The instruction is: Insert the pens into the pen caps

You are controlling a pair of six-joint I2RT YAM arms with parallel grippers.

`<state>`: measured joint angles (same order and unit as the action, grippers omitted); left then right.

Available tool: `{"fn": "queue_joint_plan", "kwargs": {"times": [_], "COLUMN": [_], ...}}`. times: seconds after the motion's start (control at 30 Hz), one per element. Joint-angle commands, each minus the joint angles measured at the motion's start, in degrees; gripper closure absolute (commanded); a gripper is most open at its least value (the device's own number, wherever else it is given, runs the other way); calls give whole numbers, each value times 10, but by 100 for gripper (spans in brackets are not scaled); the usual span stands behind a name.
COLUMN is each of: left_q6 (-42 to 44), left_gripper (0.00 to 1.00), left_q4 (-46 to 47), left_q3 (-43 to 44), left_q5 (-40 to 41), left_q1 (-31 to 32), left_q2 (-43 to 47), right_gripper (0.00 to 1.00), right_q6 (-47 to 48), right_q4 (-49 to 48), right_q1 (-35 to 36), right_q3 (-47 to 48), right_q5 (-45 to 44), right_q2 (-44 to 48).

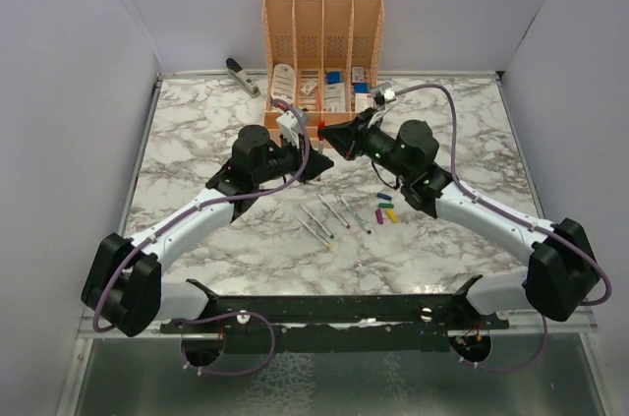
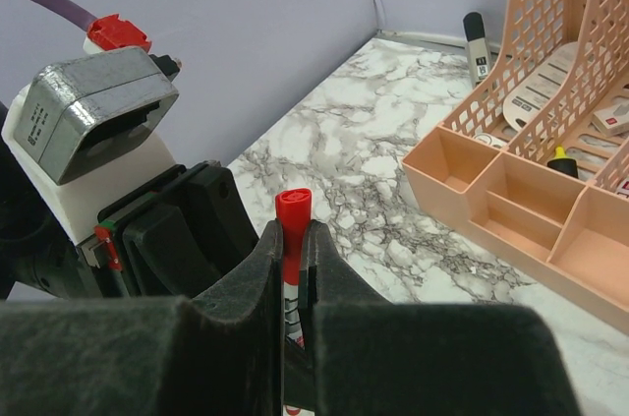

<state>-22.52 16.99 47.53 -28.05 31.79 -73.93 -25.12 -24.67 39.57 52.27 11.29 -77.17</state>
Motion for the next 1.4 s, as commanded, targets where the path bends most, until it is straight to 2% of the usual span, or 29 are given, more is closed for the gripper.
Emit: {"fn": "queue_joint_plan", "kwargs": {"times": [0.0,0.37,0.67,0.87,1.07,1.13,1.23,1.37], "left_q6": [12,21,-12,-5,34,46,50,35], "left_gripper": [100,100,100,100,100,100,100,100], "left_q4": [142,110,54,3,-117,-159,-219,-281], "left_q3": [50,36,-40,-61,-17,6,46,86], "left_q5": [71,57,27,50,130,161,192,173], "left_q1": [-27,-39,-39,-39,-41,-45,-58,-94], "left_q2": [49,38,32,27,-18,-43,-91,-166], "right_gripper": [99,99,66,51,15,8,7,7], "right_q6": [24,25,23,50,51,43,43,38], "right_q4": [185,190,127,100,116,134,156,142], "right_q1": [22,23,23,23,23,22,22,22], "right_q3": [-12,15,81,106,106,109,107,75], "right_q5": [53,53,-24,-77,-184,-221,-241,-255], "right_q2": [-46,-59,-49,-18,16,23,29,52]}}
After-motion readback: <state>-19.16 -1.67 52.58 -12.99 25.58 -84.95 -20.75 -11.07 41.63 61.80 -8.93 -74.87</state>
